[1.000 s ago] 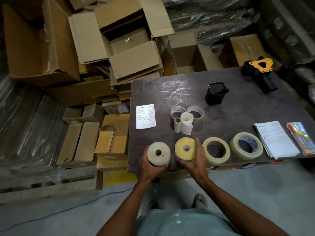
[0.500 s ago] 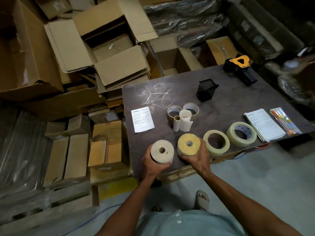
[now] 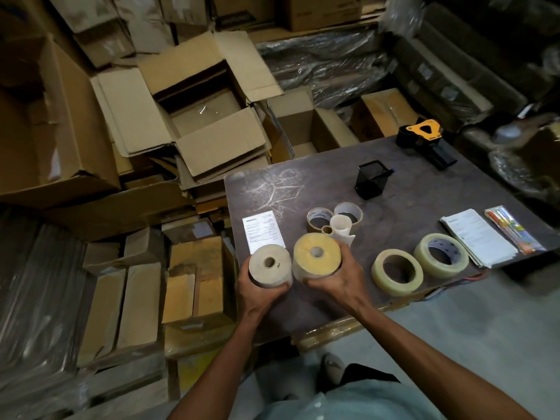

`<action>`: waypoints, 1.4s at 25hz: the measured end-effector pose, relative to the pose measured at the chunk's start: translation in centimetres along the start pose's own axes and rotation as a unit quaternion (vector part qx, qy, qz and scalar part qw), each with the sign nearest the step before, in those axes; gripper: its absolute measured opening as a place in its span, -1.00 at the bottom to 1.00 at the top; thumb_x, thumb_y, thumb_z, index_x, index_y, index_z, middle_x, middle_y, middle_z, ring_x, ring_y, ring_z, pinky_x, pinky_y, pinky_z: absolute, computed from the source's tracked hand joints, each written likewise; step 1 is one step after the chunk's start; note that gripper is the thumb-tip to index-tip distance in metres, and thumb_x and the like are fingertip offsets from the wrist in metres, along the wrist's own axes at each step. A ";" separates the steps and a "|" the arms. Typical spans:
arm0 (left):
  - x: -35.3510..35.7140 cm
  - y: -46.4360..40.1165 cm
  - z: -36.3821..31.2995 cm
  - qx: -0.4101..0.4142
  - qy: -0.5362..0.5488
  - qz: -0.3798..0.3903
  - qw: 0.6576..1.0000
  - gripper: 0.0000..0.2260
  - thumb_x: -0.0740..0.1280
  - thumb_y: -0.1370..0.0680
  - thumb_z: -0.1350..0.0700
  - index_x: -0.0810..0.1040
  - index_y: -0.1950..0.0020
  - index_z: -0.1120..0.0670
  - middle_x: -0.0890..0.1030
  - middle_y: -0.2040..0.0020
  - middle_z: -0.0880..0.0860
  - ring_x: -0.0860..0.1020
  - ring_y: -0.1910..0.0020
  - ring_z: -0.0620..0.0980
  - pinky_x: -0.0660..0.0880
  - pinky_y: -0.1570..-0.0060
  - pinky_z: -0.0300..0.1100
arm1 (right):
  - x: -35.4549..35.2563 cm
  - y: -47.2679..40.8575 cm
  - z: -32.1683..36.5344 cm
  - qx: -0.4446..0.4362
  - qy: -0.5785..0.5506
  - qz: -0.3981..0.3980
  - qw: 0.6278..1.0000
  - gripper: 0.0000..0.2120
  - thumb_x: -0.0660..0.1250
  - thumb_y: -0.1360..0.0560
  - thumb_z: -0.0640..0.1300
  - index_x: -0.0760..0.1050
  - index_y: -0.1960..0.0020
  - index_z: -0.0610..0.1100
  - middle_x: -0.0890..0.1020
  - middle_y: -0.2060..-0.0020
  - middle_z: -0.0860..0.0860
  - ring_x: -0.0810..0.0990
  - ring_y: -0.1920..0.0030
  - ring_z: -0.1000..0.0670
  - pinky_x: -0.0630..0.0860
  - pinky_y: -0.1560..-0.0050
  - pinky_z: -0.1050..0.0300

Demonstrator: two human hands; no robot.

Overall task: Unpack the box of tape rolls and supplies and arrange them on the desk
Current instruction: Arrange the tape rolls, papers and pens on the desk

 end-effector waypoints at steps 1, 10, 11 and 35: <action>-0.3 -0.9 -0.4 0.000 0.005 -0.007 1.000 -0.11 0.72 -0.10 0.08 0.46 -0.38 0.07 0.58 -0.29 0.01 0.52 -0.27 -0.04 0.50 -0.25 -0.14 | 0.3 -0.9 1.1 -0.009 -0.010 -0.001 1.000 -0.10 0.70 -0.06 0.00 0.35 -0.31 0.13 0.58 -0.09 0.20 0.55 -0.06 0.31 0.44 -0.01 0.49; -0.4 -13.2 -3.4 0.006 0.016 -0.062 0.998 -0.16 0.71 -0.13 0.17 0.47 -0.35 0.13 0.58 -0.24 0.05 0.50 -0.21 -0.06 0.48 -0.15 -0.16 | 3.1 -15.5 6.8 -0.059 -0.009 0.008 0.998 -0.05 0.68 -0.06 0.09 0.28 -0.33 0.08 0.52 -0.12 0.15 0.52 -0.10 0.13 0.41 -0.04 0.36; 0.0 -14.7 -3.6 0.000 0.015 -0.068 0.998 -0.16 0.71 -0.14 0.18 0.45 -0.37 0.15 0.57 -0.26 0.08 0.49 -0.21 -0.06 0.48 -0.16 -0.14 | 3.4 -17.4 6.9 -0.060 -0.004 0.012 0.998 -0.04 0.68 -0.07 0.10 0.27 -0.34 0.09 0.51 -0.14 0.15 0.51 -0.12 0.13 0.40 -0.03 0.37; 8.6 -35.5 1.2 -0.082 -0.048 -0.071 0.993 -0.09 0.68 -0.13 -0.01 0.34 -0.39 -0.04 0.51 -0.30 0.05 0.47 -0.29 0.07 0.44 -0.32 0.10 | 11.7 -41.2 -2.5 0.016 0.070 0.062 0.995 -0.09 0.68 -0.06 0.07 0.24 -0.25 0.08 0.45 -0.10 0.09 0.44 -0.11 0.06 0.40 -0.08 0.16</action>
Point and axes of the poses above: each hand's wrist, its own y-axis away from the middle knuckle, its own x-axis out of the palm, z = x × y, the point moved 2 cm from there along -y, towards the middle knuckle
